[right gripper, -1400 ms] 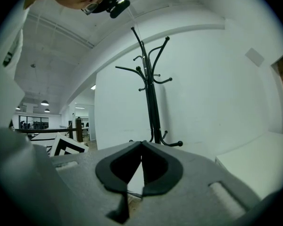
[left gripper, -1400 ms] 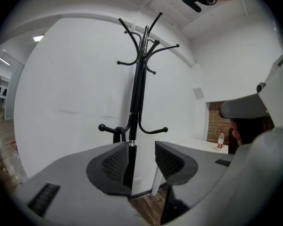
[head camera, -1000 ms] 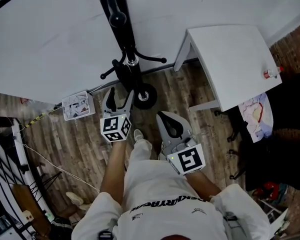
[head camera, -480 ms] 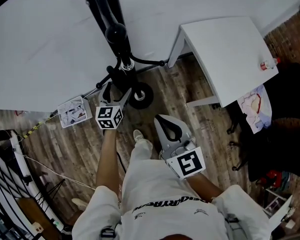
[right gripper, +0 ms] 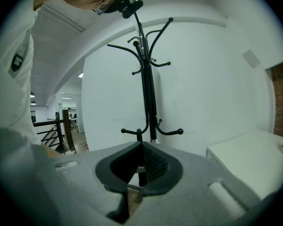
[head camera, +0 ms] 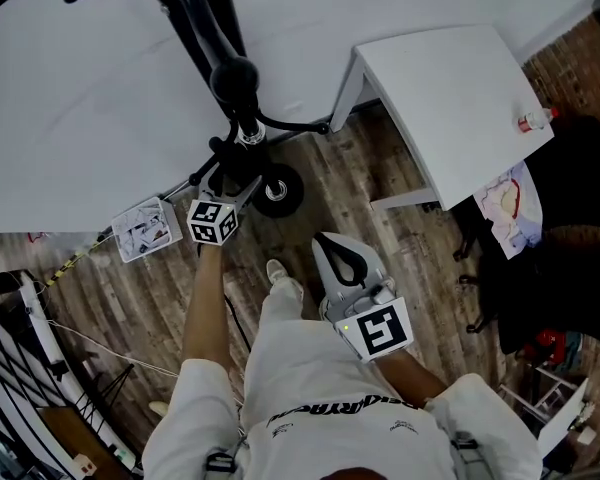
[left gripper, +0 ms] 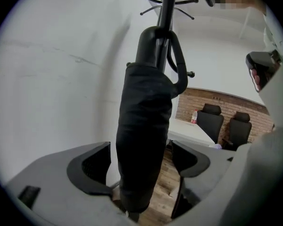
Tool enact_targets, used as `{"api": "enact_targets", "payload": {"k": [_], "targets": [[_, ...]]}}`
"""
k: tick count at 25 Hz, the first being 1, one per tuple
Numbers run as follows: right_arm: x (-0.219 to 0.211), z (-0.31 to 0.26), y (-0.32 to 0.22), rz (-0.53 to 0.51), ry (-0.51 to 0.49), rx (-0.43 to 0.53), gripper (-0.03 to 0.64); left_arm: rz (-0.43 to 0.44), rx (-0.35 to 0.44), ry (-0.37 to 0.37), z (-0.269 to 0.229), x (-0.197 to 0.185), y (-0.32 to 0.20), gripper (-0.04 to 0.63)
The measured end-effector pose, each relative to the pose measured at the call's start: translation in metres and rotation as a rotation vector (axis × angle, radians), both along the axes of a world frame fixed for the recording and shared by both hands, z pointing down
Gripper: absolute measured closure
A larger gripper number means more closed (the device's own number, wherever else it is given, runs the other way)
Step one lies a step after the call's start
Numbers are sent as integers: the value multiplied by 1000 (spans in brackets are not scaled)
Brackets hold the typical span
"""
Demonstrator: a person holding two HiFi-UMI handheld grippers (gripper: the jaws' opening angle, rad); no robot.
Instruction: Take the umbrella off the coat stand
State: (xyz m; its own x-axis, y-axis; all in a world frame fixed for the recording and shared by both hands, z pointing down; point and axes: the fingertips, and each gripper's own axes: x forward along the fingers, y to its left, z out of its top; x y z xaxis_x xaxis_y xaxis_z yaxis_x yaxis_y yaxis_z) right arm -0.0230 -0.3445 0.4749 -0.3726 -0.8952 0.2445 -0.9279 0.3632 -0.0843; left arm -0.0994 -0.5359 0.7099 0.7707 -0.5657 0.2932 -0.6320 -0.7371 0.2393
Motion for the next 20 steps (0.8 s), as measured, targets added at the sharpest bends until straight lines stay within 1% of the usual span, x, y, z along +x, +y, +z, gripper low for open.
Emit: {"api": "enact_targets", "payload": {"k": [2, 4, 5, 6, 8, 10, 13, 20], "targets": [[2, 2, 0, 7, 7, -8, 615, 5, -6, 3, 6, 0, -1, 237], [3, 1, 1, 13, 3, -19, 615, 0, -1, 2, 8, 1, -2, 266], [4, 1, 1, 18, 2, -22, 615, -7, 5, -4, 7, 1, -4, 277], [5, 0, 1, 25, 1, -21, 615, -16, 10, -14, 6, 0, -5, 308], [9, -1, 2, 35, 10, -6, 615, -34, 9, -31, 5, -1, -6, 330], [14, -3, 3, 37, 30, 12, 615, -47, 4, -42, 4, -2, -4, 336], [18, -6, 5, 38, 31, 23, 615, -64, 17, -57, -1, -5, -3, 339], [19, -10, 7, 23, 25, 39, 615, -103, 39, -34, -25, -14, 0, 339]]}}
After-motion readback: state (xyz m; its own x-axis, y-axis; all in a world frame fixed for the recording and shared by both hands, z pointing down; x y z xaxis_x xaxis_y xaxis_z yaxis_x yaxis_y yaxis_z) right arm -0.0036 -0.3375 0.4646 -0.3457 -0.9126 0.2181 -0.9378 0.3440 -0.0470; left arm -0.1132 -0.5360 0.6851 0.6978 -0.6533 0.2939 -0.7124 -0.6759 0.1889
